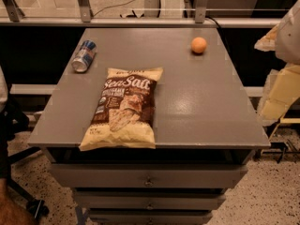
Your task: Move orange near brown chip bag
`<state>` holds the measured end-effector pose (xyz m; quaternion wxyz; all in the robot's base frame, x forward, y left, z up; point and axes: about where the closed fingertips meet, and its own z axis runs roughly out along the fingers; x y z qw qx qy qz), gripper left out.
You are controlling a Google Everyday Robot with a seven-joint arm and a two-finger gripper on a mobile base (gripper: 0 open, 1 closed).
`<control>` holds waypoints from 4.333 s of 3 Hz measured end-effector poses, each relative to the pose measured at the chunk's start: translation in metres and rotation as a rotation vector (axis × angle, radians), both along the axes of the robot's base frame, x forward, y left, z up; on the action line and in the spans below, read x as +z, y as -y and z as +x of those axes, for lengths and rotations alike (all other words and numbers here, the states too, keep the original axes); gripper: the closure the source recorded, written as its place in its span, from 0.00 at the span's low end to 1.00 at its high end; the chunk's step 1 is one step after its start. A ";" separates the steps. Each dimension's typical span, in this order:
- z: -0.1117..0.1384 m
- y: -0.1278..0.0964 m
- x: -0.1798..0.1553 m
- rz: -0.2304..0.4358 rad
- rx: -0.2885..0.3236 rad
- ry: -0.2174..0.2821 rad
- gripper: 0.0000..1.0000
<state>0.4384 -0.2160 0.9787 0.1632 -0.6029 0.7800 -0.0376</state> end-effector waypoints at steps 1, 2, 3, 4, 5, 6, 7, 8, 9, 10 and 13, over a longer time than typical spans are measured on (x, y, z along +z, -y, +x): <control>0.000 0.000 0.000 0.000 0.000 0.000 0.00; 0.017 0.019 -0.001 0.040 -0.047 0.062 0.00; 0.055 0.063 -0.005 0.139 -0.122 0.168 0.00; 0.095 0.095 -0.017 0.271 -0.168 0.247 0.00; 0.103 0.095 -0.022 0.301 -0.171 0.248 0.00; 0.103 0.094 -0.022 0.301 -0.171 0.248 0.00; 0.115 0.092 -0.027 0.320 -0.164 0.241 0.00; 0.142 0.084 -0.041 0.343 -0.146 0.221 0.00; 0.210 0.064 -0.065 0.364 -0.103 0.212 0.00; 0.216 0.061 -0.069 0.373 -0.096 0.211 0.00; 0.270 0.059 -0.076 0.445 -0.064 0.257 0.00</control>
Offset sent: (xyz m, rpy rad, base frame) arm 0.0591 -0.0680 -0.0060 0.1403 -0.1956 -0.1631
